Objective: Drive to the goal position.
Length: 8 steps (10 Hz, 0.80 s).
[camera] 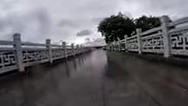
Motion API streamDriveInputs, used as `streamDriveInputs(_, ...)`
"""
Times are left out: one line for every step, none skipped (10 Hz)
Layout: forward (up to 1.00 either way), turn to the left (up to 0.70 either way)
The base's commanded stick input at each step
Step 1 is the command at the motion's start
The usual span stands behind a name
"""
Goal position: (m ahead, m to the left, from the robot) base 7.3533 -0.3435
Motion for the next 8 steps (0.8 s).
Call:
streamDriveInputs(0.58, 0.00)
streamDriveInputs(0.58, 0.00)
streamDriveInputs(0.58, 0.00)
streamDriveInputs(0.58, 0.00)
streamDriveInputs(0.58, 0.00)
streamDriveInputs(0.58, 0.00)
streamDriveInputs(0.58, 0.00)
streamDriveInputs(0.58, 0.00)
